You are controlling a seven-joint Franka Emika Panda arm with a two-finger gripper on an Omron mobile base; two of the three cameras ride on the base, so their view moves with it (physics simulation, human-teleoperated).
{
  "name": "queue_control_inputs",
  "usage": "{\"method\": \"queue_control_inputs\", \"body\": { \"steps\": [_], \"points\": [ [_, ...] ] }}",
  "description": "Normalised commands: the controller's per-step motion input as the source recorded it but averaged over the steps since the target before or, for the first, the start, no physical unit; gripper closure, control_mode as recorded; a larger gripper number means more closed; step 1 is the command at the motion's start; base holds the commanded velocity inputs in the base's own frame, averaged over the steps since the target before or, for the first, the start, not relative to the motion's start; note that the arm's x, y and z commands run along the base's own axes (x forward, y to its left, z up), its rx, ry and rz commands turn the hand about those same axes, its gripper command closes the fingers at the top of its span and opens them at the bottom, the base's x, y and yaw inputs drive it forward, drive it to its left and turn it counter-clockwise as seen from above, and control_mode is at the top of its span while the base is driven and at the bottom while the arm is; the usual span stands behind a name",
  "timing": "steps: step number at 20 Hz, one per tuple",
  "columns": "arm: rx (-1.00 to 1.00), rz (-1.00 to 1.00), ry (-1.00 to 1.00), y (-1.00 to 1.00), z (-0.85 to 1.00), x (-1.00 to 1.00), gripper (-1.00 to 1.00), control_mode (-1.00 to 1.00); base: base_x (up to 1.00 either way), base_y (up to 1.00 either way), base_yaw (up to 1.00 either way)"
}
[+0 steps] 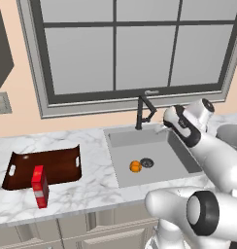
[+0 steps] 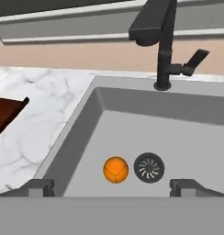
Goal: Pick up all produce items and place them in the sink. Turn on the sink faucet to wash them. Then turn the sink off and put them in the tray.
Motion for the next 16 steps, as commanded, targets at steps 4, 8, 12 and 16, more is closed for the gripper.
{"method": "queue_control_inputs", "body": {
  "steps": [4,8,12,16],
  "points": [
    [0.0,-0.36,0.34,0.38,-0.21,0.0,-1.0,-1.0,0.0,0.0,0.0],
    [0.0,-0.19,0.21,0.06,-0.32,0.07,-1.0,-1.0,0.0,0.0,0.0],
    [0.0,-0.07,0.06,-0.01,-0.3,0.03,-1.0,-1.0,0.0,0.0,0.0],
    [0.0,-0.12,0.11,0.06,-0.27,0.04,-1.0,-1.0,0.0,0.0,0.0]
  ]
}}
